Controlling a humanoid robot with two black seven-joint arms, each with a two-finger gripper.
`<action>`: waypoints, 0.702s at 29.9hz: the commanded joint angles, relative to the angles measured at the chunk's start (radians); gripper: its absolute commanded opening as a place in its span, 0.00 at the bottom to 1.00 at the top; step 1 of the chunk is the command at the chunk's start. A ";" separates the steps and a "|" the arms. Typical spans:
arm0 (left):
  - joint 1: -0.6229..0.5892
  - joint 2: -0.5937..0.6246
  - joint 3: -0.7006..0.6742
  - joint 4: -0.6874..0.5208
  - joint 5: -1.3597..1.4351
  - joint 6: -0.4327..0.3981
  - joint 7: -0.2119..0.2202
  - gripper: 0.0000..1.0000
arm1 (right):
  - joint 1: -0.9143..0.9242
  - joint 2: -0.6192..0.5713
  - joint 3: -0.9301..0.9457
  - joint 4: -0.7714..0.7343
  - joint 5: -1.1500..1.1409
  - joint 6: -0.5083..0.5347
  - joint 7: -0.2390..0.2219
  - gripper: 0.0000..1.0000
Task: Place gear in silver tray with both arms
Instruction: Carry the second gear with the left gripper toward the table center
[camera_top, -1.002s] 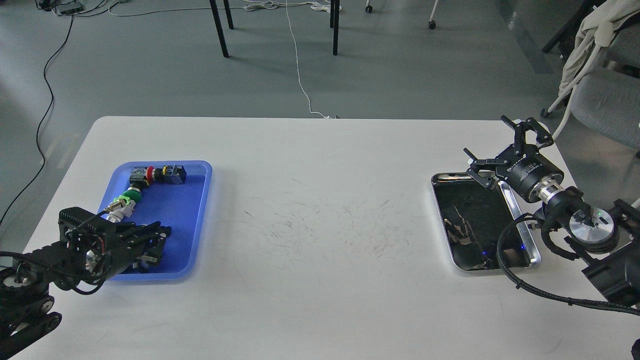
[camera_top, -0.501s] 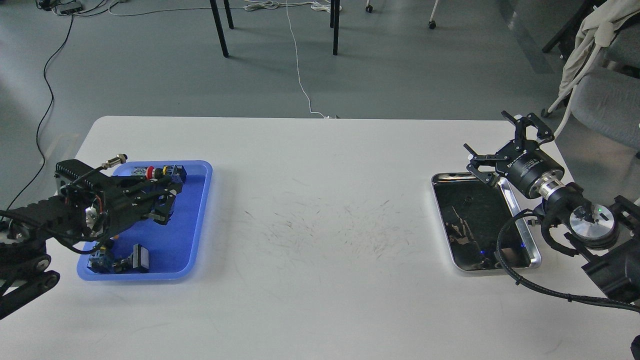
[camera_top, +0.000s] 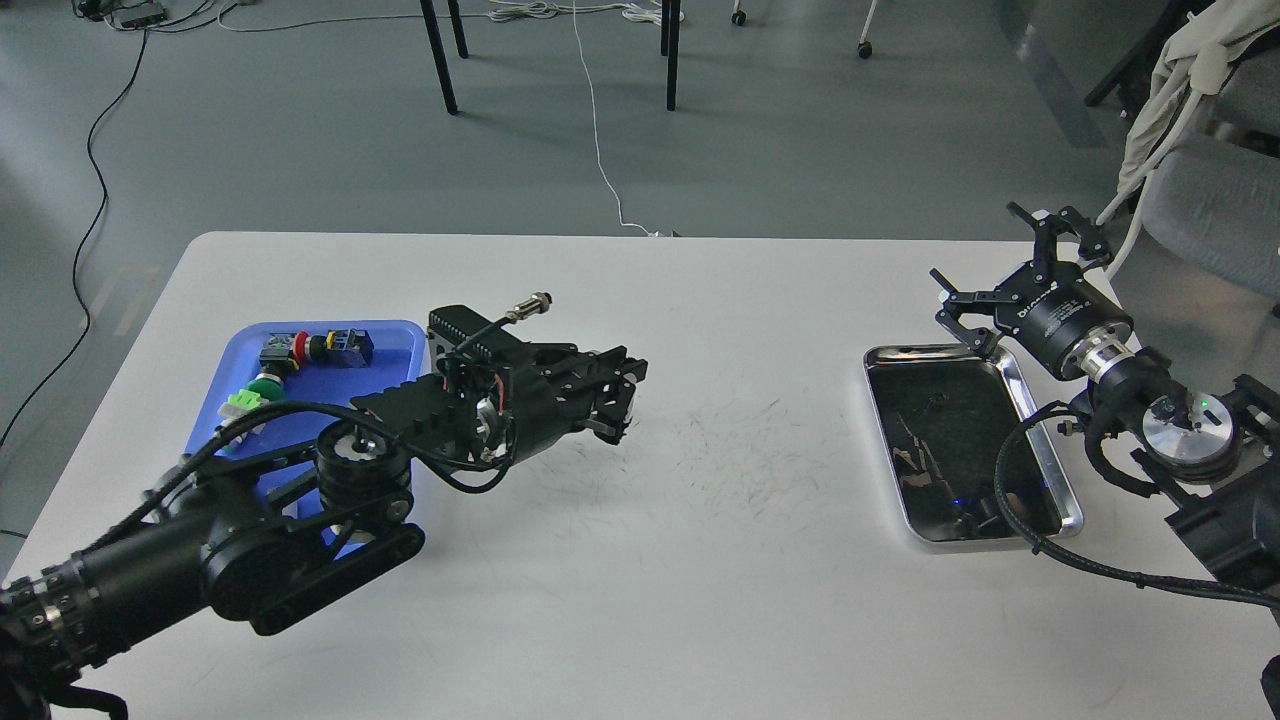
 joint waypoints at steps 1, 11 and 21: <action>-0.031 -0.177 0.057 0.145 0.007 -0.001 -0.005 0.07 | -0.002 -0.001 0.000 -0.001 0.000 0.000 0.001 0.99; -0.025 -0.251 0.113 0.319 0.005 0.039 -0.009 0.08 | -0.008 -0.022 0.005 -0.002 0.000 0.000 0.000 0.99; -0.015 -0.251 0.125 0.299 0.001 0.059 0.003 0.09 | -0.020 -0.027 0.005 -0.001 0.000 0.000 0.001 0.99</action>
